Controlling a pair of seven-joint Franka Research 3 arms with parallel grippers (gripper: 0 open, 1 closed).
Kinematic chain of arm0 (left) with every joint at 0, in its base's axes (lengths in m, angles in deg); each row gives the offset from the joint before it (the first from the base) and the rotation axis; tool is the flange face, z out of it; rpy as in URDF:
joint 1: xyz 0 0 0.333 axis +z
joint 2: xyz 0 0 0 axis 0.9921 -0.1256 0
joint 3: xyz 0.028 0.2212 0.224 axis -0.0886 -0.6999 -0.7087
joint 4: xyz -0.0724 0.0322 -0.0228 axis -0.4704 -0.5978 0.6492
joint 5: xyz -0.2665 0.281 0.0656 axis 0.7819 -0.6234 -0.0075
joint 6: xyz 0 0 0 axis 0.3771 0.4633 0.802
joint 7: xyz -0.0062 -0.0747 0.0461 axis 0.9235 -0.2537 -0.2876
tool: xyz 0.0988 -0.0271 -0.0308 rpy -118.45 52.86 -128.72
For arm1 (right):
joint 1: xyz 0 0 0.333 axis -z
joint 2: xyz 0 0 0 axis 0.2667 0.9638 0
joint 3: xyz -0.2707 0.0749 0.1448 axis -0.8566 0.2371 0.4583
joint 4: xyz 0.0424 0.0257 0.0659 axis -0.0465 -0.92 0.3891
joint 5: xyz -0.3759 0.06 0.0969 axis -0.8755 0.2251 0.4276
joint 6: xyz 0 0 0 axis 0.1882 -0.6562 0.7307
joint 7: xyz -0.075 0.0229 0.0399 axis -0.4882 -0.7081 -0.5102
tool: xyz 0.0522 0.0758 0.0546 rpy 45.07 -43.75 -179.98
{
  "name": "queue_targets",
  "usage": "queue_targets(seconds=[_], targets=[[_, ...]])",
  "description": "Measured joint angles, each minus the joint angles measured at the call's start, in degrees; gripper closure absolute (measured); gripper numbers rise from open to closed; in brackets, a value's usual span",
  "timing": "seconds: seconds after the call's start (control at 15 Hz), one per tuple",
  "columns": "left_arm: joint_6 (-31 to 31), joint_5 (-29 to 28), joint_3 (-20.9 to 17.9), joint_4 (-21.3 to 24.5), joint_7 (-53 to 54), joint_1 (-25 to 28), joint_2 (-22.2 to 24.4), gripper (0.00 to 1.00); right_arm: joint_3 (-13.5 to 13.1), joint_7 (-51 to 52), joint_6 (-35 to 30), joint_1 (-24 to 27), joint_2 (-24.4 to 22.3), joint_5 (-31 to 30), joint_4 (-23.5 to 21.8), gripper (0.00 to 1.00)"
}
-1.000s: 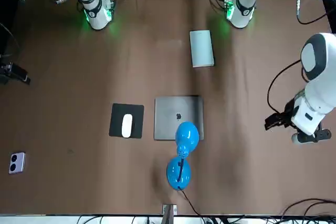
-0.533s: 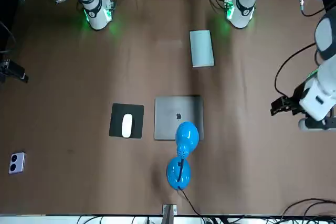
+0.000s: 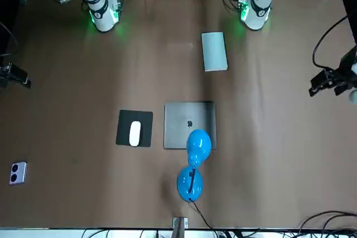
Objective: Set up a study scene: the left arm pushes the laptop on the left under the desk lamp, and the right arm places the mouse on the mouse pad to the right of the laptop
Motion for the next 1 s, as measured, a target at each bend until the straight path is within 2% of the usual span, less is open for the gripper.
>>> queue_targets(seconds=[0.2,0.47,1.0], targets=[[0.28,0.00,-0.28,0.47,0.07,0.55,1.82,0.00,0.12,0.00,-0.04,-0.08,0.00,0.00,0.01,0.00],[0.36,0.00,-3.22,1.79,-0.27,-3.70,2.55,0.00,0.14,0.00,-0.18,-0.09,0.00,0.00,0.00,0.00],[1.41,1.11,-4.13,1.93,0.02,-3.74,3.61,0.00,0.17,-0.01,-0.21,-0.10,0.00,0.08,-0.03,0.00]])
